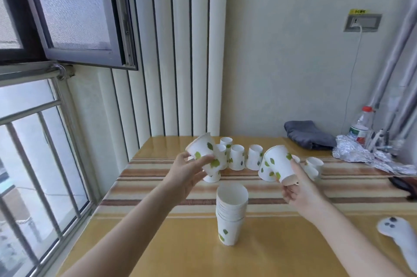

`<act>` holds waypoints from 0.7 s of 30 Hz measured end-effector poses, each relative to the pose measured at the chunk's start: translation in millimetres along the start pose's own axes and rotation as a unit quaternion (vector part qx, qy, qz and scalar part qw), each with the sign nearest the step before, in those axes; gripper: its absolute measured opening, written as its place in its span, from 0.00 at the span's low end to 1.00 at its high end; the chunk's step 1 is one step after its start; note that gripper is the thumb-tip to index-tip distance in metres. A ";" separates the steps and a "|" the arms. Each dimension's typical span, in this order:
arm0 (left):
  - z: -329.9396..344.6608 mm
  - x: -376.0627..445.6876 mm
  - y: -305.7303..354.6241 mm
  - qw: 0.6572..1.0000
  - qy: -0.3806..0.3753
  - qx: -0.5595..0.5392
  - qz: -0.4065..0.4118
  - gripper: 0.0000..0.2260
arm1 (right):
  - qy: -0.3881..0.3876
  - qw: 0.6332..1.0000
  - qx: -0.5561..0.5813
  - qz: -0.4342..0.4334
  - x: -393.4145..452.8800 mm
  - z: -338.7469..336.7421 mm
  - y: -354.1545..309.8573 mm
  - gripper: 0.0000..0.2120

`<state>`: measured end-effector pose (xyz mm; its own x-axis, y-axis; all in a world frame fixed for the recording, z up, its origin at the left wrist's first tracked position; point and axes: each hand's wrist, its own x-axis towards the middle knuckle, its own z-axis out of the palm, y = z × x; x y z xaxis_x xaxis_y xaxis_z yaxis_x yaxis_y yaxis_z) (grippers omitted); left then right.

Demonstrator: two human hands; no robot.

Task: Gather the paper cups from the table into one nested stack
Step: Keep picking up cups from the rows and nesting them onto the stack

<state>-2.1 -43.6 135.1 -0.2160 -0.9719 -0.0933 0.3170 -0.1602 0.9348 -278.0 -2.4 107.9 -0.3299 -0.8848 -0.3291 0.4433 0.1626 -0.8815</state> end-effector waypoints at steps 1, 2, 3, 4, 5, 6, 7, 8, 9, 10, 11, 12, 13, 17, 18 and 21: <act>6.6 -4.7 -4.7 0.999 -0.022 0.034 0.013 0.34 | -0.016 0.999 0.033 0.003 -7.2 -7.9 6.1 0.19; 13.7 -10.6 -7.5 0.995 -0.044 0.089 0.025 0.37 | -0.026 0.998 0.054 -0.002 -12.9 -16.2 11.3 0.27; 19.6 -15.6 -9.7 0.985 -0.058 0.155 0.040 0.37 | -0.031 0.997 0.070 -0.007 -19.0 -23.4 15.4 0.34; 25.1 -20.2 -11.5 0.973 -0.064 0.218 0.052 0.35 | -0.037 0.996 0.085 -0.007 -25.0 -29.4 18.6 0.35; 30.1 -23.4 -12.6 0.960 -0.067 0.266 0.063 0.33 | -0.043 0.994 0.102 -0.005 -31.9 -34.1 20.2 0.33; 34.9 -25.8 -12.4 0.948 -0.069 0.300 0.073 0.33 | -0.049 0.992 0.115 0.001 -36.9 -38.5 22.0 0.30; 36.7 -25.2 -13.3 0.938 -0.071 0.329 0.083 0.33 | -0.057 0.991 0.120 0.007 -39.9 -42.6 23.9 0.28; 37.6 -24.5 -14.3 0.927 -0.070 0.358 0.090 0.35 | -0.062 0.991 0.119 0.010 -42.5 -44.9 25.5 0.27; 38.7 -24.1 -15.8 0.914 -0.071 0.388 0.096 0.37 | -0.066 0.991 0.115 0.010 -45.4 -45.8 26.3 0.27; 39.1 -24.3 -16.7 0.902 -0.074 0.414 0.096 0.40 | -0.071 0.991 0.111 0.006 -48.3 -45.2 26.3 0.25; 39.0 -24.1 -18.4 0.897 -0.080 0.424 0.093 0.42 | -0.075 0.992 0.103 -0.003 -51.6 -43.0 25.7 0.23; 39.3 -26.4 -18.7 0.901 -0.083 0.417 0.088 0.43 | -0.077 0.993 0.088 -0.015 -54.3 -39.5 24.8 0.20; 39.5 -28.2 -18.0 0.910 -0.082 0.397 0.087 0.42 | -0.080 0.994 0.067 -0.034 -55.9 -35.0 23.9 0.18; 35.3 -30.0 -9.0 0.936 -0.075 0.325 0.111 0.24 | -0.101 0.976 -0.092 -0.168 -59.6 -3.9 15.7 0.19; 34.7 -30.6 -6.3 0.935 -0.079 0.323 0.125 0.19 | -0.107 0.965 -0.141 -0.194 -61.2 7.9 12.9 0.20; 33.4 -33.4 -1.3 0.933 -0.091 0.319 0.141 0.10 | -0.140 0.934 -0.233 -0.234 -65.5 41.9 10.5 0.23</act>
<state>-26.1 -5.2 148.4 -0.3785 -0.9052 0.1933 -0.2170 0.2898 0.9322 -216.8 38.9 134.4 -0.1375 -0.9754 0.1722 -0.1275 -0.1550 -0.9797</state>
